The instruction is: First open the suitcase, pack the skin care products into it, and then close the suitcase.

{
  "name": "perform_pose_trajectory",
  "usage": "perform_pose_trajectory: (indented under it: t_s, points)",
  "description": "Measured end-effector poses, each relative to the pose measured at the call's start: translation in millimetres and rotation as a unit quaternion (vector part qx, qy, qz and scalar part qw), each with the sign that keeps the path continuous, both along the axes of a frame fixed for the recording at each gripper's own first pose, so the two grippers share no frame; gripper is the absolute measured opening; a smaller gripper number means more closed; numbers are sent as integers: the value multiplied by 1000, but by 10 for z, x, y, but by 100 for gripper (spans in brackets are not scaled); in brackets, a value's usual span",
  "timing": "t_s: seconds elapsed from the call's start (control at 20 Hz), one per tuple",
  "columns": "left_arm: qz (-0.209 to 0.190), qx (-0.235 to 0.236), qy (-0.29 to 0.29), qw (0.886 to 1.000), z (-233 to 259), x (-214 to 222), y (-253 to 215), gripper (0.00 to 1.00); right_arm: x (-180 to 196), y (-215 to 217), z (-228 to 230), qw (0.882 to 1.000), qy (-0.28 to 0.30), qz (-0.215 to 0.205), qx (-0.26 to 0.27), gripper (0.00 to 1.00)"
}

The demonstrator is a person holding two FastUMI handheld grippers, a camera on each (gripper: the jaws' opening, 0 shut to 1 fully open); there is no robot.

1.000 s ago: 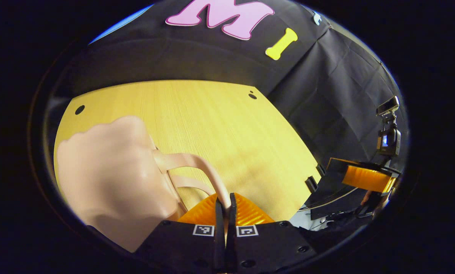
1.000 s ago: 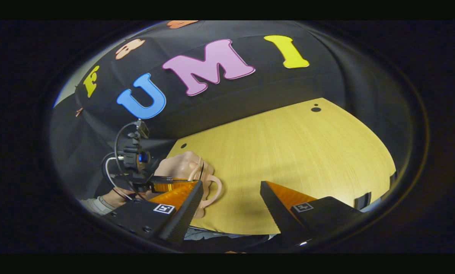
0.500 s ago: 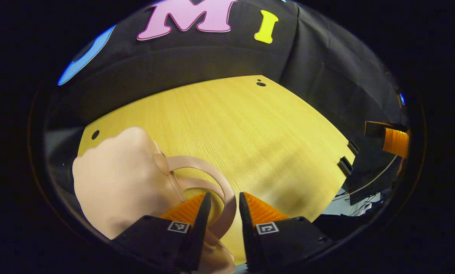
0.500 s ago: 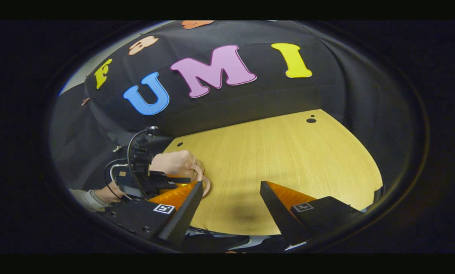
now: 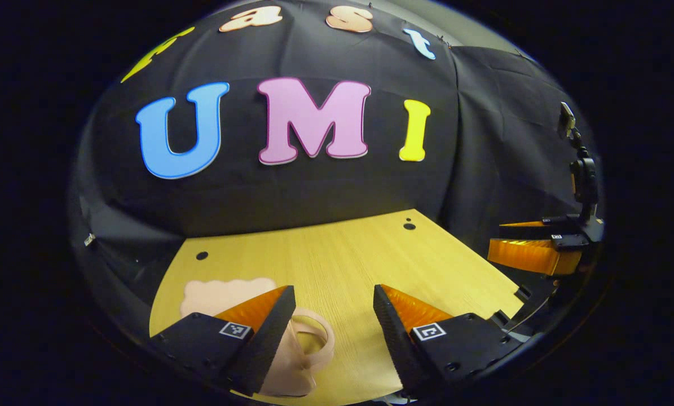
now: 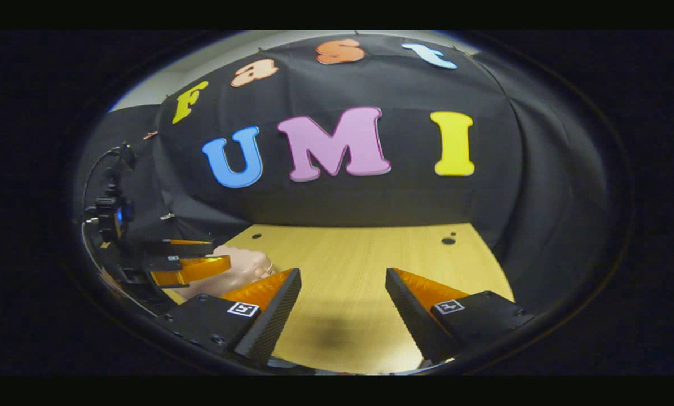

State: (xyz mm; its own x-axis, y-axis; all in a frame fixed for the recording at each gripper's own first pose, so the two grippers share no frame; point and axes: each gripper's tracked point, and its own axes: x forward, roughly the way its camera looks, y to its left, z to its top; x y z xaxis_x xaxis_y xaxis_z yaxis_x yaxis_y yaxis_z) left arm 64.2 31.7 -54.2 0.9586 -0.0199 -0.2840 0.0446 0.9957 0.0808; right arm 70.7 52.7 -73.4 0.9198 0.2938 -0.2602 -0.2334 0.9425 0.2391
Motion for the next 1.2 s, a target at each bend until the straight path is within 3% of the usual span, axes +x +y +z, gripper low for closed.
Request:
perform_pose_trajectory:
  t_s: [0.15, 0.25, 0.3, 0.35, 0.6, 1.2]
  points:
    - [13, 18, -54, 998, 363, -95, -129, 89, 43, -71, 409, 998, -66, -3, -15, 97]
    - [0, 22, -81, 996, 588, -210, -222, 90, 39, -143, 627, 994, -101, -9, -26, 97]
    - [-2, 27, -95, 995, 726, -220, -257, 90, 12, -181, 711, 993, -115, -12, -31, 88]
    - [-3, 29, -108, 994, 864, -206, -276, 92, 6, -195, 784, 992, -125, -13, -32, 97]
    - [-1, 17, -164, 986, 1449, -191, -368, 96, -1, -307, 1044, 988, -149, -24, -18, 98]
    - [22, 10, -173, 985, 1559, -171, -205, 97, 112, -473, 1112, 985, -159, -66, 8, 98]
